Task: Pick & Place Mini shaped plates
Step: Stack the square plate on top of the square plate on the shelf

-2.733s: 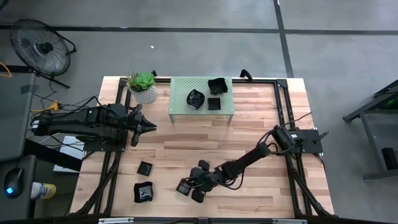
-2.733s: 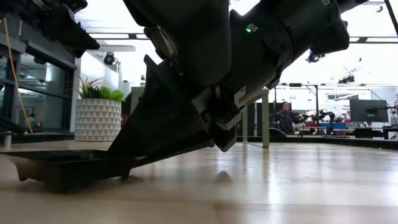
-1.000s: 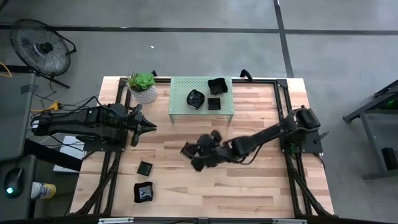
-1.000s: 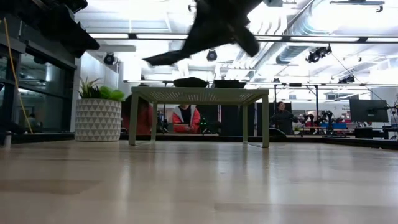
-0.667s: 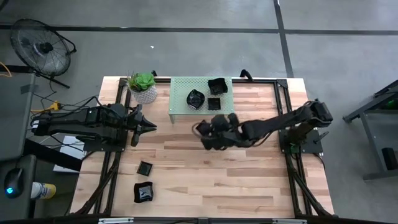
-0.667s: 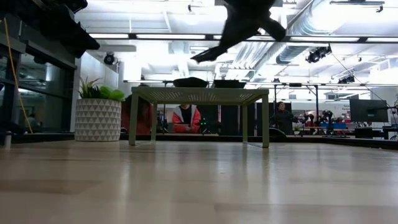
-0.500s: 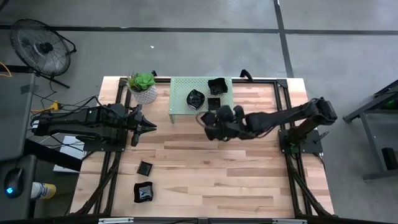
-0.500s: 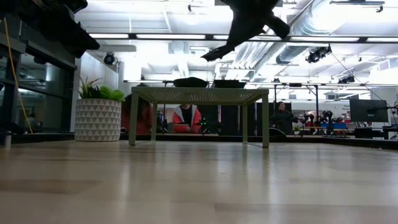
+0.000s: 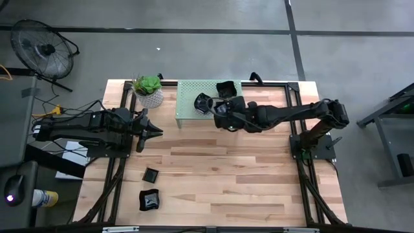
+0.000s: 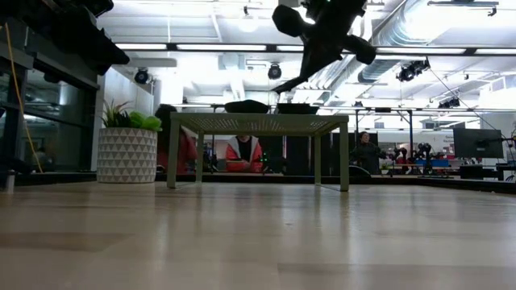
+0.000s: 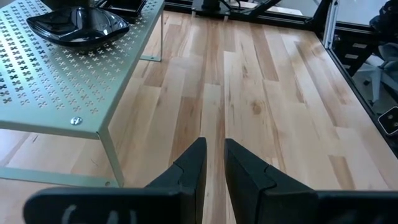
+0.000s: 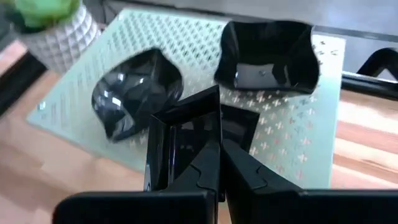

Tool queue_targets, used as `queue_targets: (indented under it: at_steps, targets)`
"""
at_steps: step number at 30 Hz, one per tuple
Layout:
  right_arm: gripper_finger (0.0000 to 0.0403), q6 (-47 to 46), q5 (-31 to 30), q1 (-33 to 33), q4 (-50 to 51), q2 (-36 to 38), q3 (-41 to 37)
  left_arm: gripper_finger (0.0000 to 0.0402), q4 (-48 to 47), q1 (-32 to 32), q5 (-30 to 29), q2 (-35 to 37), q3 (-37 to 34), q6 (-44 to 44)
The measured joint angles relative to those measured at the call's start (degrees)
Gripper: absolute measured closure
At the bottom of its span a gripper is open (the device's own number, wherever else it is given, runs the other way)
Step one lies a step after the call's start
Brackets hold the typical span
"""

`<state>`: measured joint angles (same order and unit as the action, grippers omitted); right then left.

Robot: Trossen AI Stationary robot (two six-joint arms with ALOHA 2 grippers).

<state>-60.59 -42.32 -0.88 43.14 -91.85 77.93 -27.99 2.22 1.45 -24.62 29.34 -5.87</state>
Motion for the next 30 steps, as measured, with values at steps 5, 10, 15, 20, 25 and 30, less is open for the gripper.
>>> queue_targets:
  at_steps: [5, 10, 15, 20, 25, 30]
  targets:
    - [0.0397, -2.5, -1.8, 0.2, 0.8, 0.0, 0.0, 0.0348, 0.0, 0.0, 0.0, 0.0, 0.0, 0.0]
    - [0.0397, -5.3, -2.2, 0.2, 2.1, -0.4, 0.0, 0.0348, 0.0, 0.0, 0.0, 0.0, 0.0, 0.0]
    - [0.0397, -6.5, -2.4, 0.3, 1.7, -0.9, 0.0, 0.0348, 0.0, 0.0, 0.0, 0.0, 0.0, 0.0]
    - [0.0394, -8.1, -2.1, 1.4, 1.1, -2.0, 0.0, 0.0348, 0.0, 0.0, 0.0, 0.0, 0.0, 0.0]
    - [0.0397, -8.6, -2.3, 1.9, 0.4, -3.4, 0.0, 0.0348, 0.0, 0.0, 0.0, 0.0, 0.0, 0.0]
    - [0.0395, -8.6, -2.0, 2.5, -0.9, -3.7, 0.0, 0.0348, 0.0, 0.0, 0.0, 0.0, 0.0, 0.0]
